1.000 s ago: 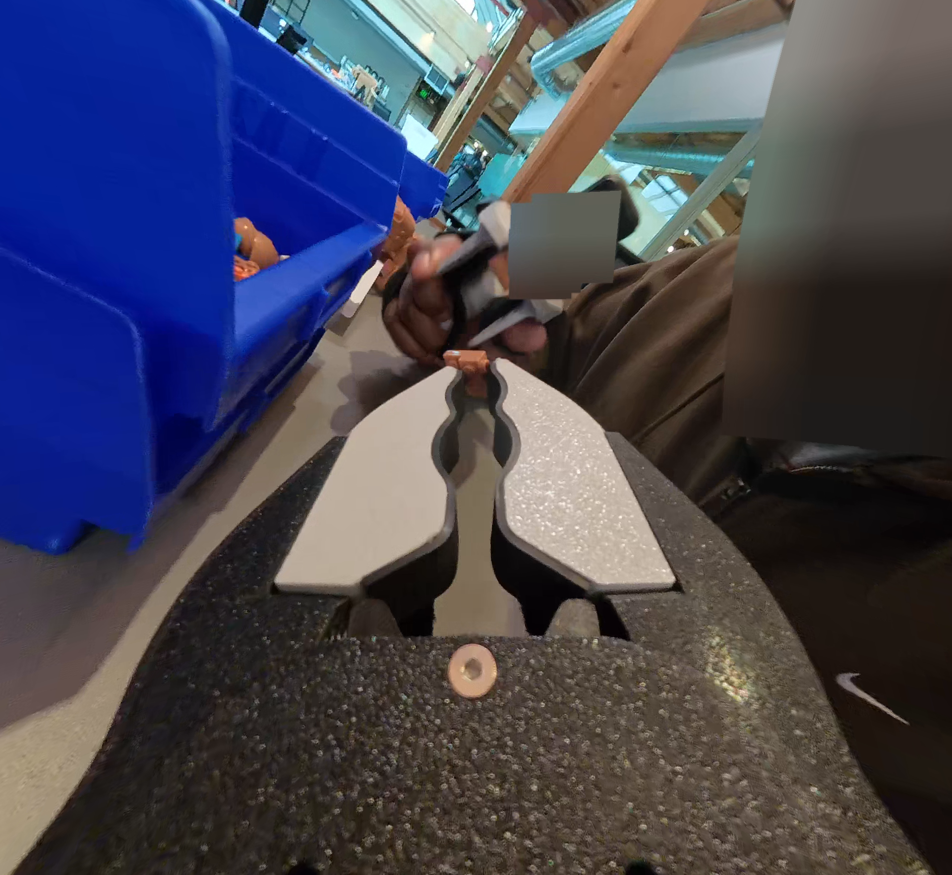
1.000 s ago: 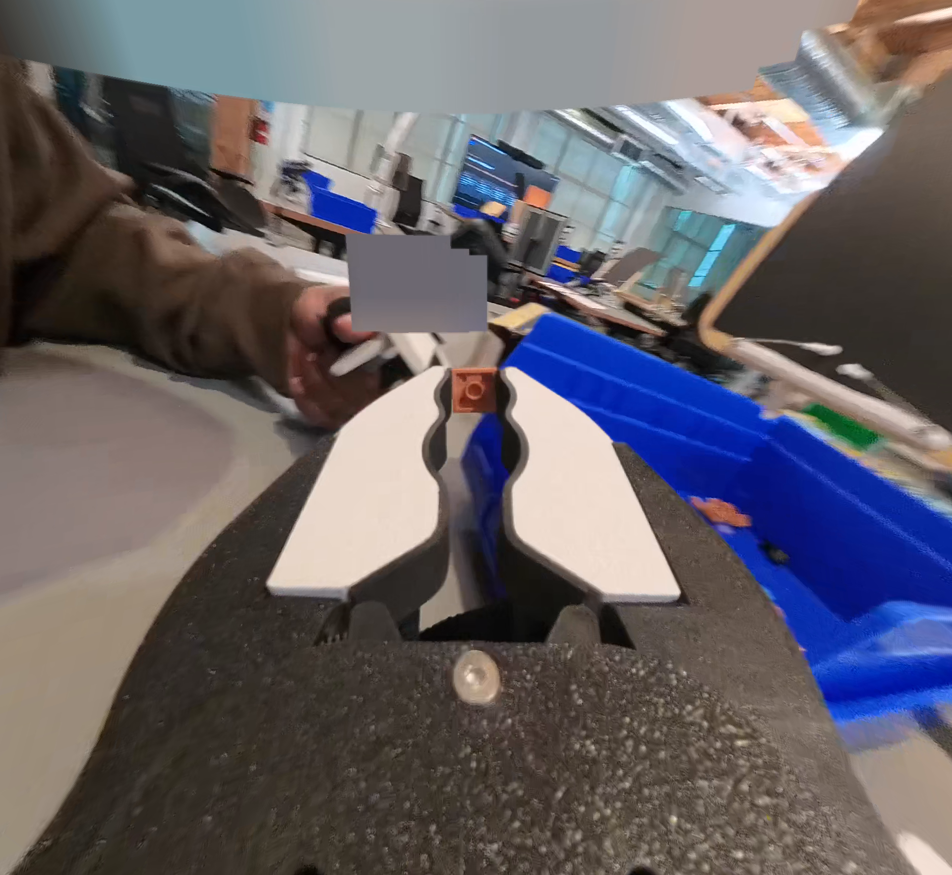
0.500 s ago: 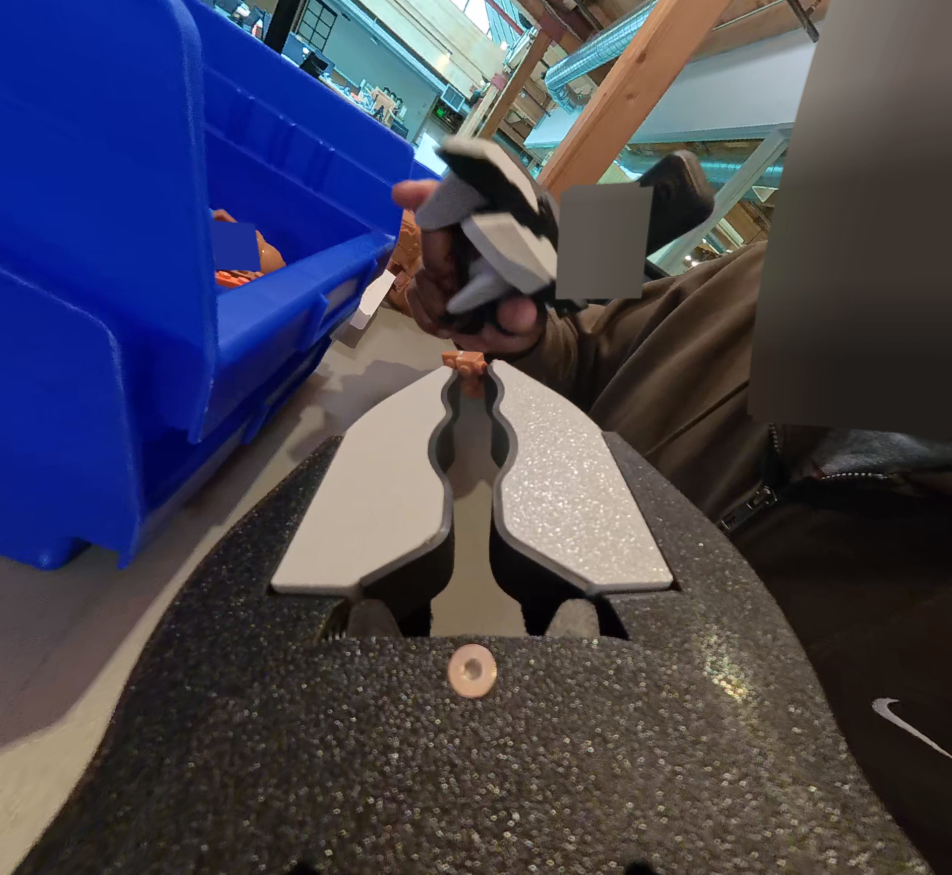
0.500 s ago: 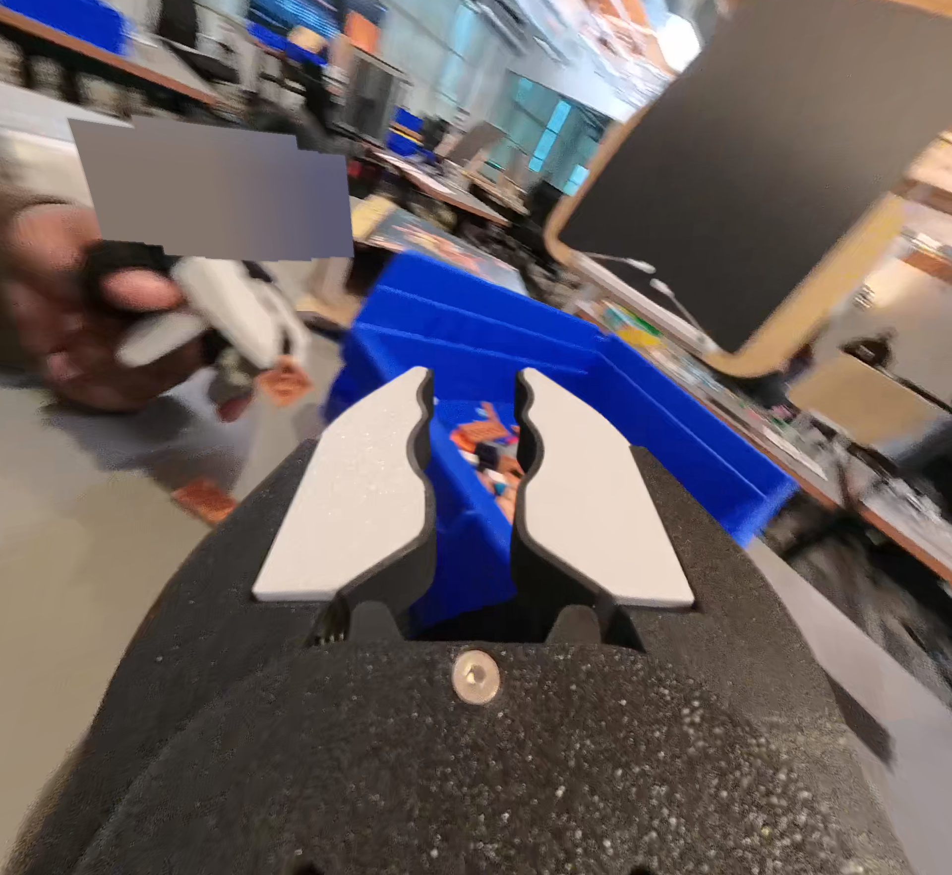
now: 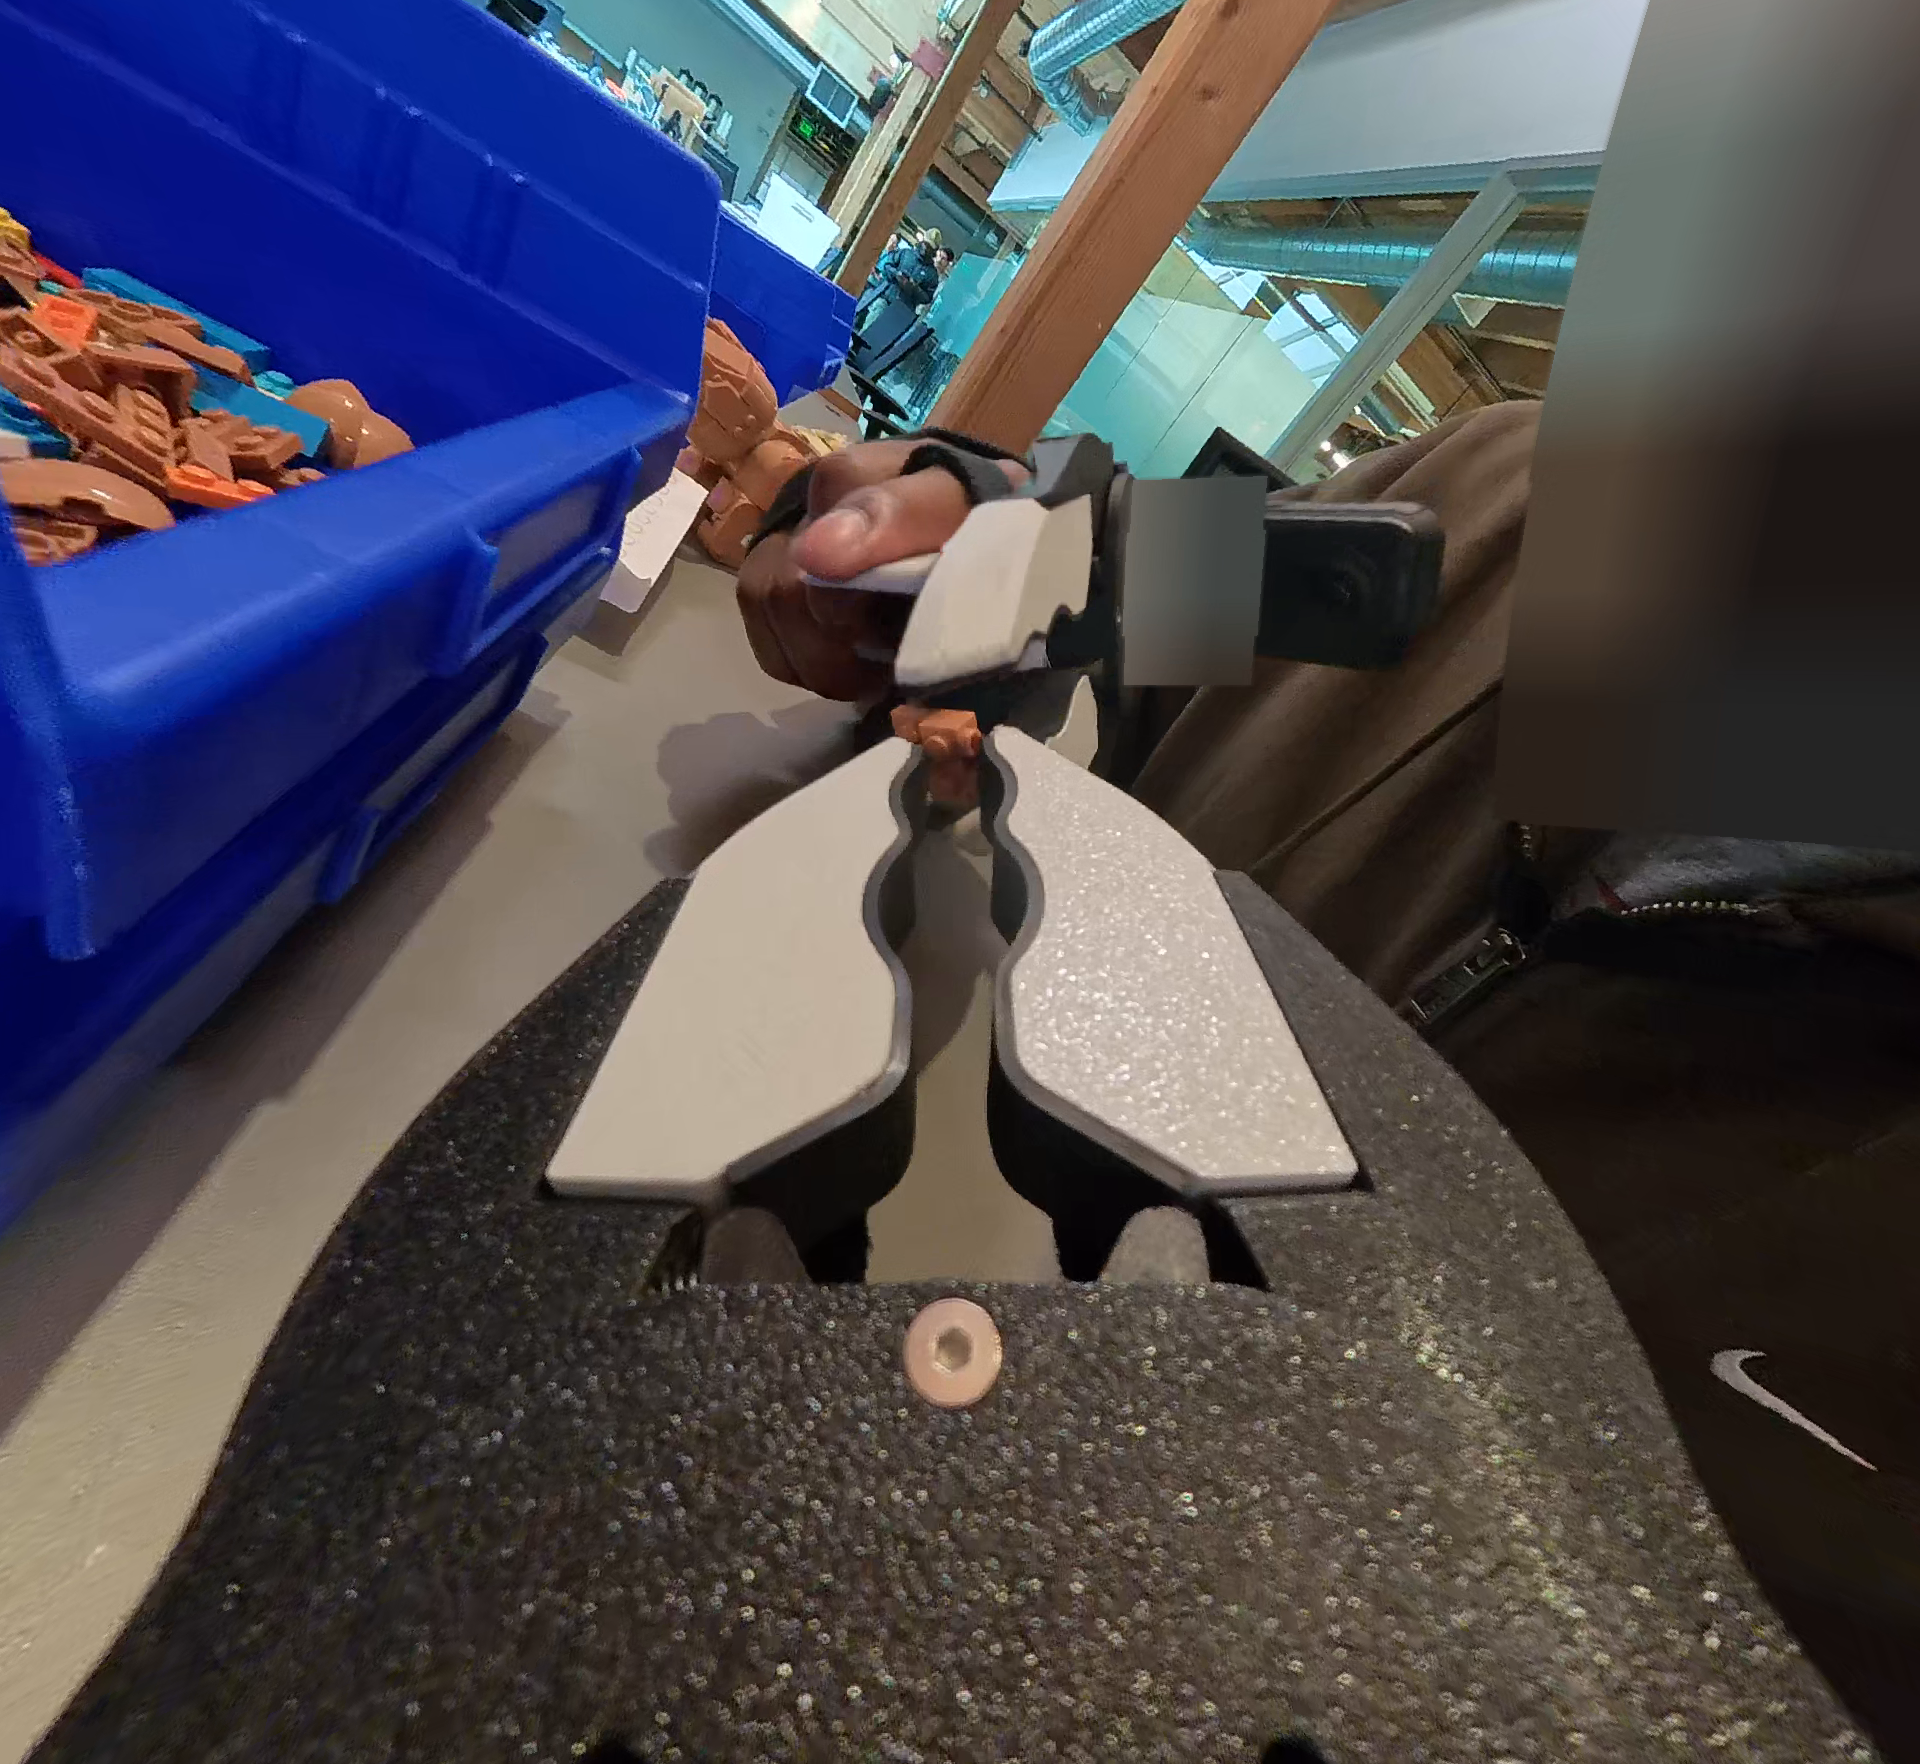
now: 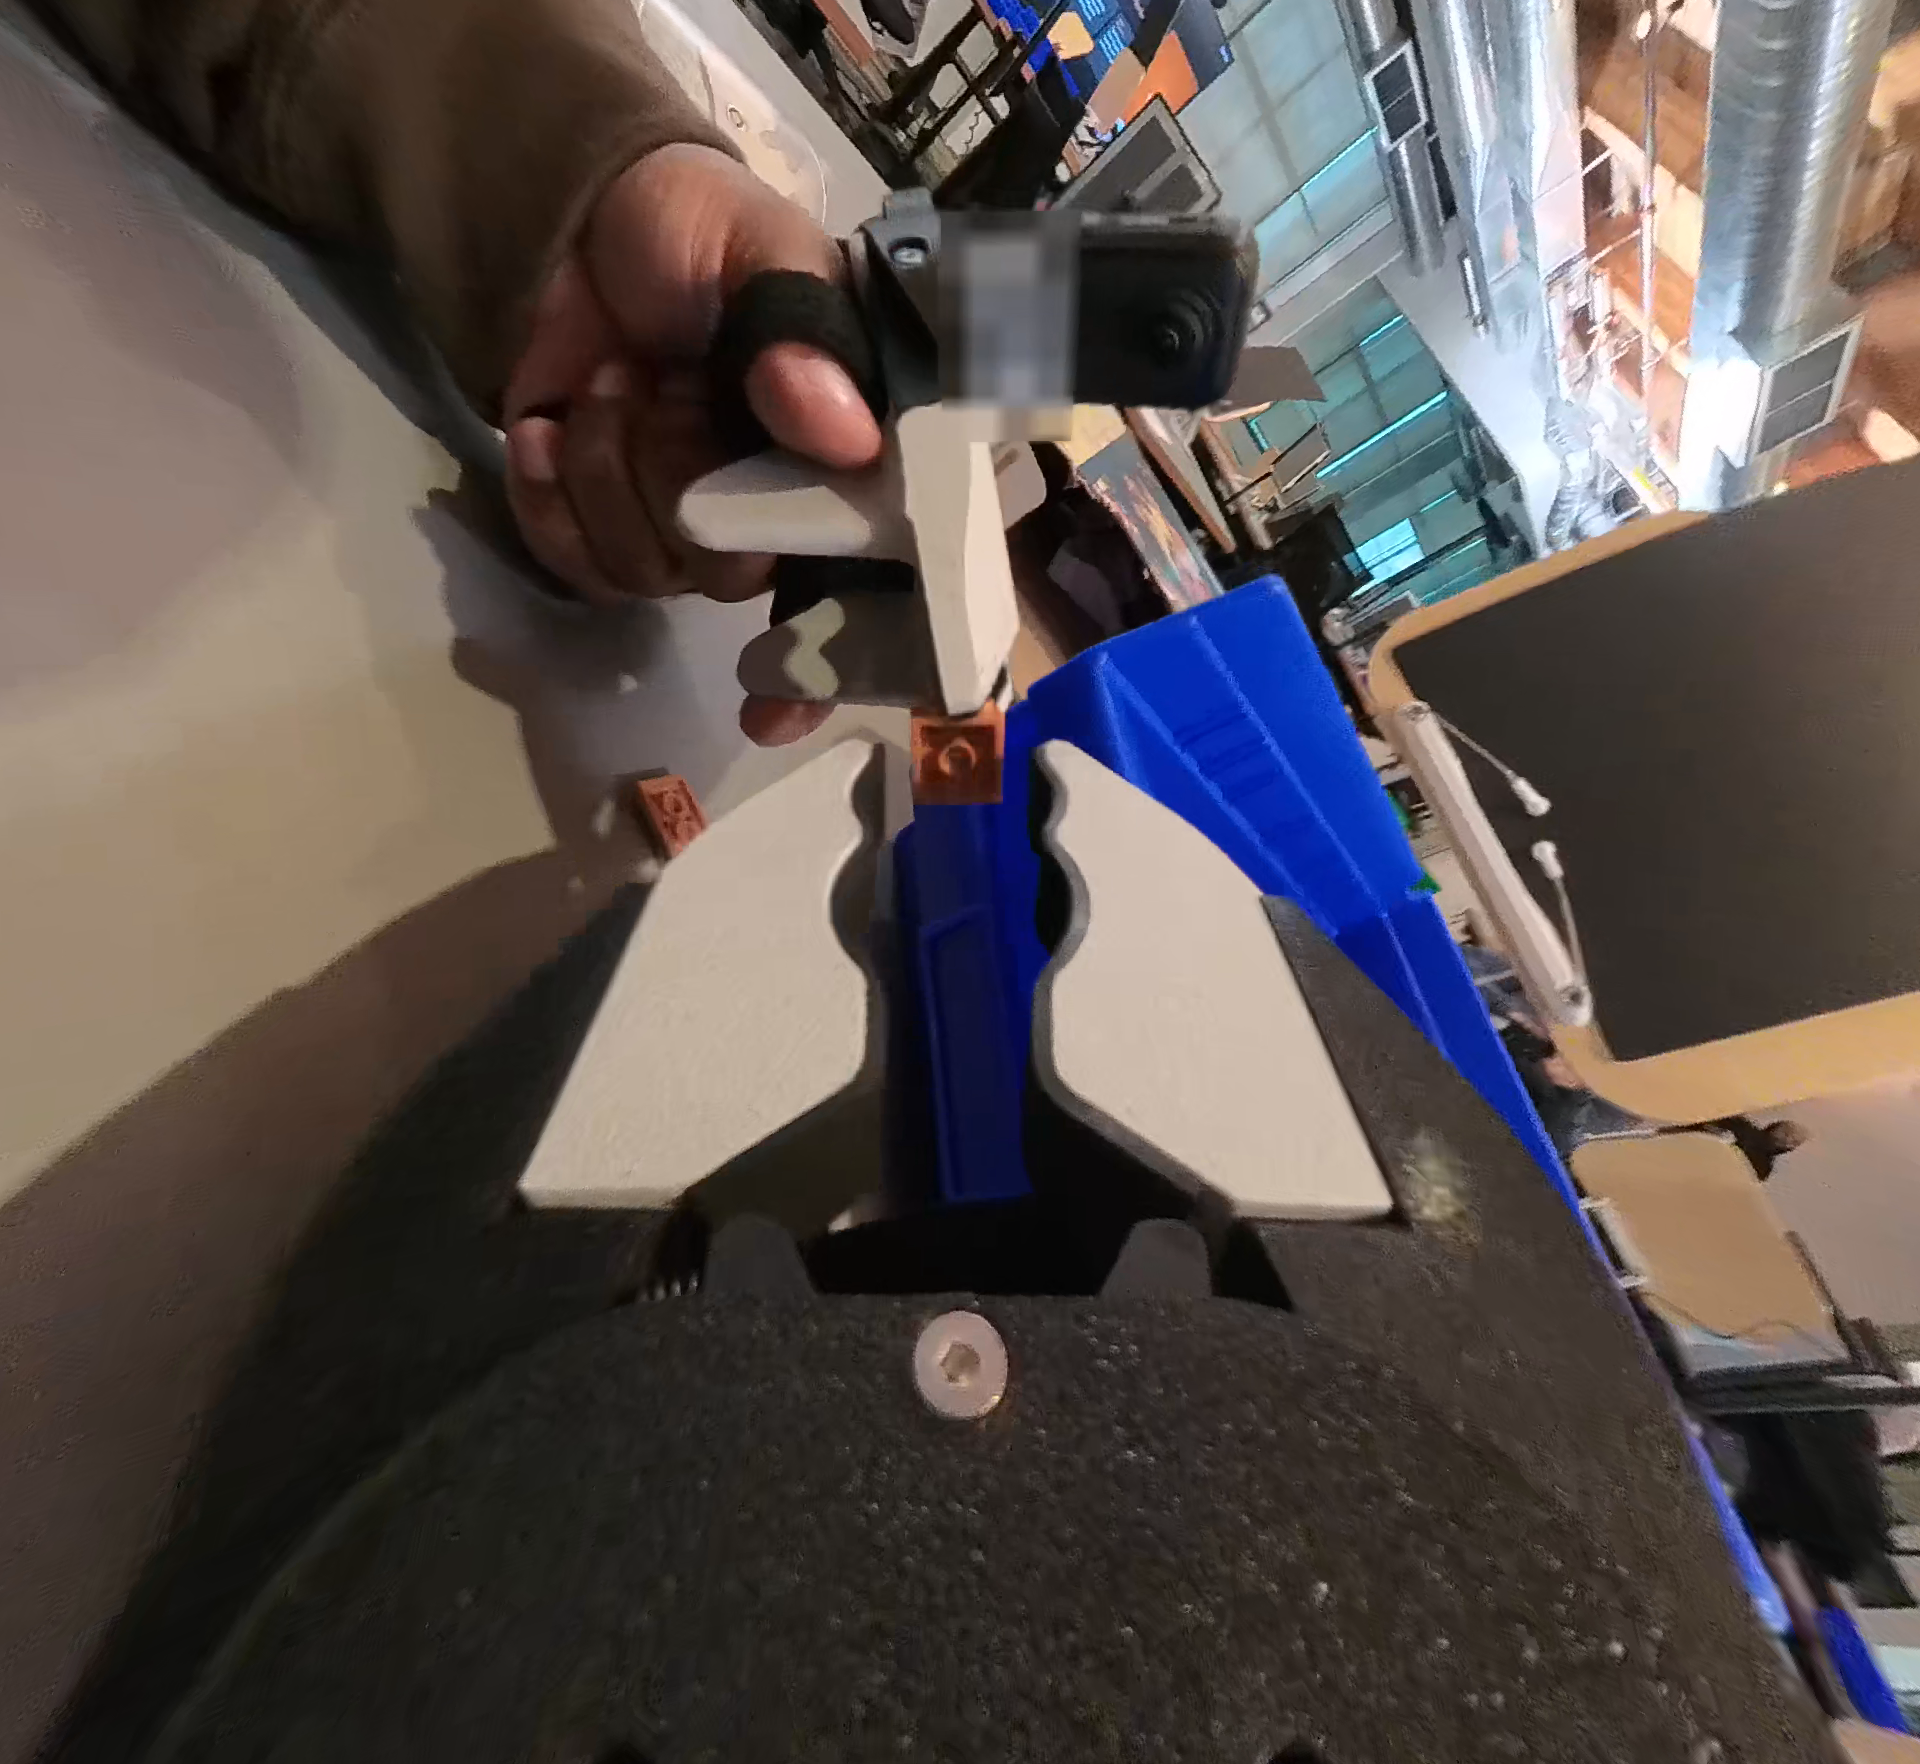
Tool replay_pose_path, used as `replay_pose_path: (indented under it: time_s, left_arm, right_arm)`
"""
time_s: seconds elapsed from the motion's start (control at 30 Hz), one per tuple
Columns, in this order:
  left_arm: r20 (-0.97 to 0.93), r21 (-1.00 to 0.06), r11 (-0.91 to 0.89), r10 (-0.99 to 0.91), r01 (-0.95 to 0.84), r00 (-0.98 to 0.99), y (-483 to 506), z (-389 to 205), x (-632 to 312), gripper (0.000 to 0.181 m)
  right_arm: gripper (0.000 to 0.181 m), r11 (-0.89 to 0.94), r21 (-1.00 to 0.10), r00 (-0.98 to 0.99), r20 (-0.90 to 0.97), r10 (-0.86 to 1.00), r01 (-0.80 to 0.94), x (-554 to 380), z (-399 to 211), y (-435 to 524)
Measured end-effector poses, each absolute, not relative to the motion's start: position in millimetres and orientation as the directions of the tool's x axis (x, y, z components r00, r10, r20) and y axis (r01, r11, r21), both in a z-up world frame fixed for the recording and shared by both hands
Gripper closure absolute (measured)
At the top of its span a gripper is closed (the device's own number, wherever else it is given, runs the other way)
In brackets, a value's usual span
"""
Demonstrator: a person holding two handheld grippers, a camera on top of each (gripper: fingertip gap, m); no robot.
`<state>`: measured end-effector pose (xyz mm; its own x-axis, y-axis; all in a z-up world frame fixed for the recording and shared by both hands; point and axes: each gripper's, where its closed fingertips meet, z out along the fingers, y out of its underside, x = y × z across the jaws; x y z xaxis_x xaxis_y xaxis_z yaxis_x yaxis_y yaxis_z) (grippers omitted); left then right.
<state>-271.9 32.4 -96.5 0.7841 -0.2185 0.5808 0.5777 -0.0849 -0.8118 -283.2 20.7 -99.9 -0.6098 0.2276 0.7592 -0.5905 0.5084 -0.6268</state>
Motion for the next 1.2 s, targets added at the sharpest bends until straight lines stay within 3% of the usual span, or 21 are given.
replay_pose_path:
  time_s: [0.03,0.17,0.3,0.43,0.5,0.67,0.93,1.2]
  left_arm:
    - [0.581,-0.811,-0.086,-0.219,0.578,0.784,33,-97,-271,0.172]
    - [0.575,-0.812,-0.038,-0.213,0.582,0.790,33,-90,-275,0.170]
    - [0.556,-0.807,0.123,-0.174,0.578,0.813,24,-69,-293,0.154]
    - [0.576,-0.790,0.182,-0.105,0.585,0.810,12,-66,-313,0.153]
    - [0.553,-0.828,0.089,-0.030,0.553,0.833,13,-81,-315,0.153]
    - [0.280,-0.913,-0.267,0.137,0.308,0.950,9,-123,-314,0.147]
    - [0.185,-0.762,-0.608,0.125,0.223,0.975,5,-182,-294,0.148]
    - [0.028,-0.707,-0.702,0.099,0.090,0.995,4,-197,-291,0.157]
  right_arm:
    - [0.164,0.510,-0.611,-0.591,0.774,0.226,-0.606,-282,-99,20]
    - [0.164,0.518,-0.602,-0.562,0.787,0.255,-0.608,-286,-94,20]
    - [0.165,0.507,-0.641,-0.453,0.767,0.454,-0.577,-308,-56,38]
    - [0.161,0.616,-0.733,-0.268,0.679,0.683,-0.287,-368,-33,91]
    - [0.150,0.625,-0.760,-0.308,0.646,0.698,-0.178,-379,-43,99]
    - [0.150,0.632,-0.739,-0.316,0.672,0.670,-0.231,-364,-43,94]
    - [0.168,0.578,-0.744,-0.612,0.639,0.466,-0.336,-320,-98,51]
    - [0.169,0.621,-0.717,-0.740,0.596,0.312,-0.316,-308,-150,37]
